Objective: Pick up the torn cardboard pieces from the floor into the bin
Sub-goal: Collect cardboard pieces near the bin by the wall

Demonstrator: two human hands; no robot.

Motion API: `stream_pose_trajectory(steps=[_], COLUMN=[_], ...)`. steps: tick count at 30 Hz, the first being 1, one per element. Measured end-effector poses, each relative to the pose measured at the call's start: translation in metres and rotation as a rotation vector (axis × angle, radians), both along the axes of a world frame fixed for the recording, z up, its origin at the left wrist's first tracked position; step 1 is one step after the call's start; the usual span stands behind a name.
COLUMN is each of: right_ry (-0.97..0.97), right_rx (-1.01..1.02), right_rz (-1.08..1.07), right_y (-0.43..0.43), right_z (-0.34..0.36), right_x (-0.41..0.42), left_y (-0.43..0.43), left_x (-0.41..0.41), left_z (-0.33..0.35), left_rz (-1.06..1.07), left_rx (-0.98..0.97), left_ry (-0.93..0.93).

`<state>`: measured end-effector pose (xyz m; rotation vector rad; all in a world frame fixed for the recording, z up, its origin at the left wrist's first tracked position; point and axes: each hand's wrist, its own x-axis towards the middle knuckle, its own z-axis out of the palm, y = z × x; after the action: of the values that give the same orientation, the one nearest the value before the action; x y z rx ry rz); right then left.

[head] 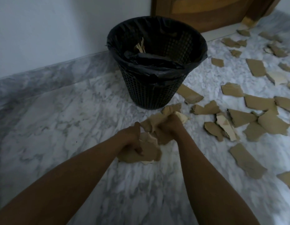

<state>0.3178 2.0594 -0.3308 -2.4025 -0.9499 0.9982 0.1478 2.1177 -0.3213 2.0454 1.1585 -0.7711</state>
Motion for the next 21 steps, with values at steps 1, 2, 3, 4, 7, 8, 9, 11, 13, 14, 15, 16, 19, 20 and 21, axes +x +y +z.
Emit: stream_pose_trajectory(steps=[1, 2, 3, 4, 7, 8, 9, 11, 13, 14, 15, 16, 19, 20, 21], right_ry=[-0.006, -0.031, -0.057, -0.072, -0.123, -0.138, -0.162, -0.200, -0.176, -0.121, -0.049, 0.016, 0.137, 0.155, 0.152], right_rx=[-0.017, -0.045, -0.077, -0.104, -0.159, -0.173, -0.177, -0.155, -0.074, -0.022, 0.022, 0.064, 0.164, 0.194, 0.214], right_rz=[-0.068, -0.146, -0.212, -0.250, -0.171, -0.145, -0.132, -0.099, -0.059, -0.062, -0.093, -0.128, -0.236, -0.246, -0.230], right_y=[-0.001, -0.004, -0.007, -0.010, -0.015, -0.016, -0.017, -0.020, -0.028, -0.033, -0.037, -0.043, -0.050, -0.049, -0.047], right_z=[0.003, 0.005, 0.005, 0.006, 0.000, -0.001, -0.003, -0.002, 0.000, 0.004, 0.007, 0.012, 0.027, 0.032, 0.036], right_x=[0.012, 0.024, 0.034, 0.040, 0.043, 0.041, 0.040, 0.038, 0.041, 0.044, 0.048, 0.053, 0.068, 0.072, 0.075], left_y=[0.001, 0.001, 0.000, -0.002, -0.006, -0.007, -0.007, -0.009, -0.012, -0.014, -0.015, -0.018, -0.028, -0.029, -0.029], left_x=[0.002, 0.004, 0.006, 0.008, 0.013, 0.014, 0.016, 0.018, 0.020, 0.021, 0.023, 0.025, 0.028, 0.029, 0.029], left_z=[0.000, 0.001, 0.002, 0.004, 0.007, 0.010, 0.012, 0.017, 0.025, 0.029, 0.031, 0.033, 0.040, 0.039, 0.036], left_rz=[-0.012, -0.031, -0.061, -0.091, -0.128, -0.123, -0.121, -0.143, -0.207, -0.250, -0.288, -0.321, -0.356, -0.347, -0.342], left_rx=[0.001, 0.015, 0.039, 0.068, 0.114, 0.116, 0.114, 0.114, 0.148, 0.176, 0.195, 0.201, 0.233, 0.227, 0.211], left_ry=[0.014, 0.035, 0.058, 0.083, 0.132, 0.142, 0.155, 0.183, 0.192, 0.175, 0.144, 0.109, 0.057, 0.050, 0.054])
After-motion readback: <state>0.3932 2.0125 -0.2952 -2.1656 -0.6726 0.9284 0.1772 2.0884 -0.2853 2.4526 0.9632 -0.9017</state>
